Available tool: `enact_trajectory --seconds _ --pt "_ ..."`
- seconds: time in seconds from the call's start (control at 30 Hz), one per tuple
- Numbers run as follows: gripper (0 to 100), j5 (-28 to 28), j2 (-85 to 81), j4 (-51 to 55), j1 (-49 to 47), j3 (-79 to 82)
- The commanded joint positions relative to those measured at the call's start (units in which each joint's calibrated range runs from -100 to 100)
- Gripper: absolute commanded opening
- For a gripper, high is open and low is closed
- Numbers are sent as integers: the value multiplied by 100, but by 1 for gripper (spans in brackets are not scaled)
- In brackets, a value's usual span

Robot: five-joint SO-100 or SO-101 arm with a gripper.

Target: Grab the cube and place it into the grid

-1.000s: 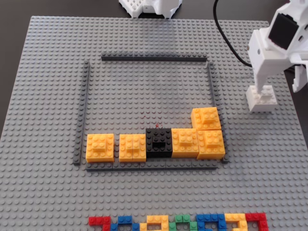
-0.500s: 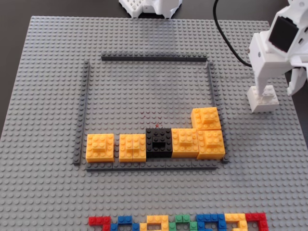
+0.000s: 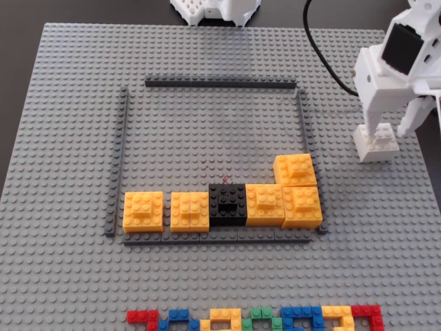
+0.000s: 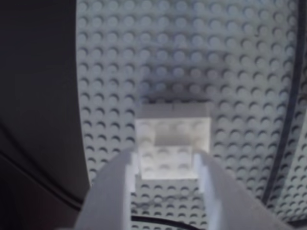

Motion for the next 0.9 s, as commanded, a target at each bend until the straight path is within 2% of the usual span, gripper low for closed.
enact_trajectory --seconds 0.0,0.27,0.87 --pt "11 5 -158 -42 80 51" --pt "6 10 -218 -37 102 78" --pt "5 112 -1920 867 205 -720"
